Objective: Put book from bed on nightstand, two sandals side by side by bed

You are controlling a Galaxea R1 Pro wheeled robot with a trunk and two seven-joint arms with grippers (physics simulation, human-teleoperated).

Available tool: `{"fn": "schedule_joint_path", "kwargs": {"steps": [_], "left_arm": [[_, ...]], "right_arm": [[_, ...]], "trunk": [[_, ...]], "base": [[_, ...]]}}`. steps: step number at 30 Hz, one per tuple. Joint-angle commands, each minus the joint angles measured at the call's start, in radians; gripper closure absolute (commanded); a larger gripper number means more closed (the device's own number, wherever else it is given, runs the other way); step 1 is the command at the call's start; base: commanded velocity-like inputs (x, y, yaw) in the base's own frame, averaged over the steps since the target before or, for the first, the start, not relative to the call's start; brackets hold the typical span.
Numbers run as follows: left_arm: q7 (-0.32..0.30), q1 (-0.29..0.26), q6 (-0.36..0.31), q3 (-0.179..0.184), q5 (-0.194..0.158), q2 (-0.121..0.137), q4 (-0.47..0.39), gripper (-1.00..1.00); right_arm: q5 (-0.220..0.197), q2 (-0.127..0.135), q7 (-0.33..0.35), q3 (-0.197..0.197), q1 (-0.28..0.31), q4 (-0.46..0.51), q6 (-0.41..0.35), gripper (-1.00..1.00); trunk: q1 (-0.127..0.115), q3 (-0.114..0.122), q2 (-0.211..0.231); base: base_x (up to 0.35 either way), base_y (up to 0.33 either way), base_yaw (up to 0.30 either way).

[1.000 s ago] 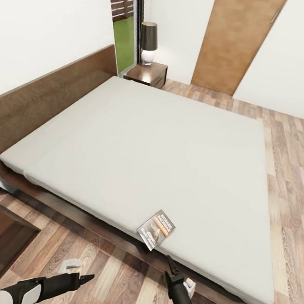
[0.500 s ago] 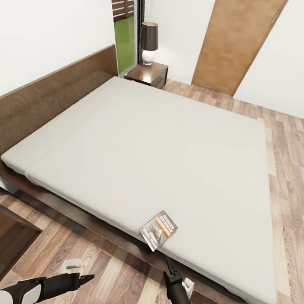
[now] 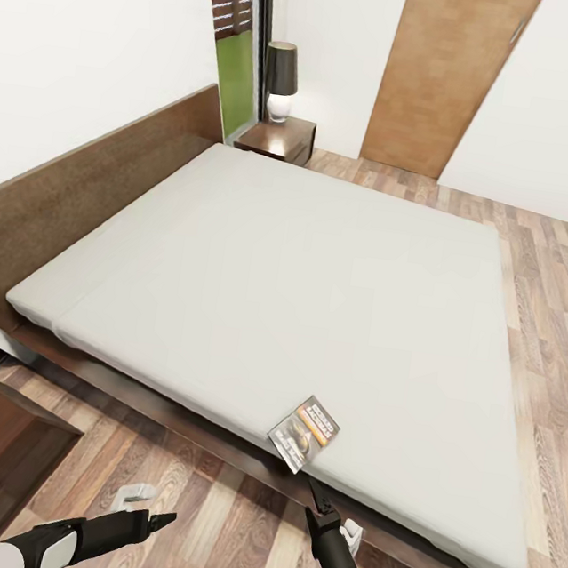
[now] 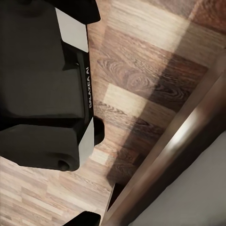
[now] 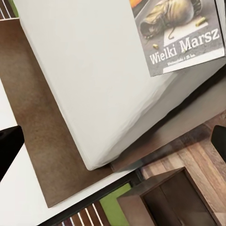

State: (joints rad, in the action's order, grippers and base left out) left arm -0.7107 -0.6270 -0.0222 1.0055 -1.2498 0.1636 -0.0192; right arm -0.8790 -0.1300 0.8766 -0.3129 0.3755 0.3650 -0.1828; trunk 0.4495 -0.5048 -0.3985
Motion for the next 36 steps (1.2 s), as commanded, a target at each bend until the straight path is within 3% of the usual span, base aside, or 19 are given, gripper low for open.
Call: {"fn": "schedule_joint_path", "kwargs": {"steps": [1,33,36], "left_arm": [[-0.003,0.0,-0.002,0.008,-0.01,0.001,-0.001,-1.0],[-0.003,0.0,-0.002,0.008,-0.008,-0.004,-0.001,-1.0],[-0.003,0.0,-0.003,0.008,-0.008,-0.004,-0.001,-1.0]], "right_arm": [[-0.009,0.0,0.003,-0.002,0.0,0.0,-0.01,-1.0],[-0.008,0.001,0.002,-0.002,0.0,0.0,-0.01,-1.0],[-0.008,0.001,0.002,-0.002,0.0,0.0,-0.01,-1.0]], "trunk": [[0.001,-0.001,-0.001],[0.001,-0.001,-0.001],[0.012,-0.011,-0.022]], "base": [[0.006,0.019,0.0],[0.037,0.022,0.0],[0.0,0.0,0.0]]}}
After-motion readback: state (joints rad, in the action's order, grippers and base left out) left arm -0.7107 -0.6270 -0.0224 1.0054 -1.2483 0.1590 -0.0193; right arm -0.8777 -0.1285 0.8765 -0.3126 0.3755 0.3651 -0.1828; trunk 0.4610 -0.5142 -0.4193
